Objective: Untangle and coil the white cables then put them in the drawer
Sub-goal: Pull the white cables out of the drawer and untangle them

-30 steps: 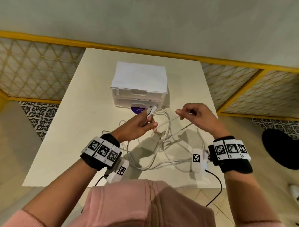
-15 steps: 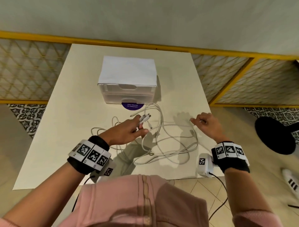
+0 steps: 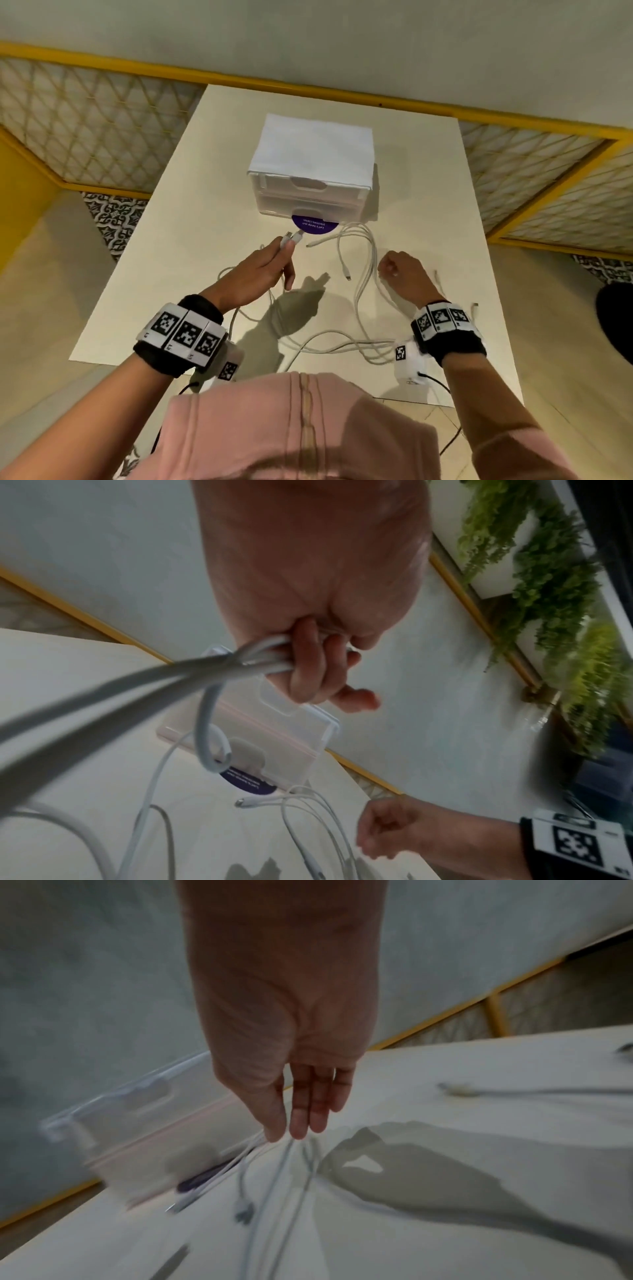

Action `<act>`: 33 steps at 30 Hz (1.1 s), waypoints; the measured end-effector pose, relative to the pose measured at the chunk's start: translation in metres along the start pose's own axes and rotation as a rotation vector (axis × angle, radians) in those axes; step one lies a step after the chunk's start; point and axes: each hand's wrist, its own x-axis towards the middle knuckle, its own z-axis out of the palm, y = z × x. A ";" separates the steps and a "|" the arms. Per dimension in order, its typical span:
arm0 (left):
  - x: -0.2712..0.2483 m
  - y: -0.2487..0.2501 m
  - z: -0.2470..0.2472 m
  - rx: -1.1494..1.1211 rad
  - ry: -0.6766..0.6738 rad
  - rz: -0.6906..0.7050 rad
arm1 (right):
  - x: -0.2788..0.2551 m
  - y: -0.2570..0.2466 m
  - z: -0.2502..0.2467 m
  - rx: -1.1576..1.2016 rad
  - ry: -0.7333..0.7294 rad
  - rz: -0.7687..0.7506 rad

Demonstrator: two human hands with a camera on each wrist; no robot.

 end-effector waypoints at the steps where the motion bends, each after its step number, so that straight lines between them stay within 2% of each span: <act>1: -0.001 -0.003 -0.004 -0.010 0.032 -0.007 | 0.010 -0.010 0.008 -0.001 -0.037 -0.061; 3: -0.003 -0.006 -0.011 -0.042 0.088 -0.035 | 0.022 -0.026 0.026 -0.018 -0.110 -0.147; 5: -0.004 -0.009 -0.016 -0.059 0.122 -0.041 | 0.030 -0.032 0.045 -0.045 -0.132 -0.170; 9: -0.005 -0.017 -0.022 -0.066 0.158 -0.047 | 0.039 -0.038 0.061 -0.166 -0.066 -0.113; 12: -0.003 -0.020 -0.023 -0.082 0.167 -0.056 | 0.042 -0.048 0.050 -0.195 -0.124 -0.113; 14: 0.001 -0.019 -0.023 -0.099 0.169 -0.056 | 0.041 -0.057 0.029 -0.115 -0.157 -0.126; 17: 0.008 -0.015 -0.024 -0.108 0.172 -0.027 | 0.031 -0.081 -0.019 0.139 -0.187 -0.214; 20: 0.018 -0.002 -0.022 -0.108 0.172 0.043 | 0.017 -0.107 -0.064 0.234 -0.207 -0.335; 23: 0.029 0.011 -0.019 -0.151 0.173 0.142 | 0.006 -0.122 -0.088 0.315 -0.168 -0.411; 28: 0.045 0.027 -0.011 -0.155 0.215 0.236 | -0.006 -0.140 -0.094 0.387 -0.153 -0.481; 30: 0.046 0.034 -0.006 -0.188 0.206 0.266 | -0.007 -0.143 -0.087 0.410 -0.146 -0.476; 33: 0.042 0.042 0.000 -0.301 0.154 0.291 | -0.011 -0.149 -0.075 0.461 -0.060 -0.469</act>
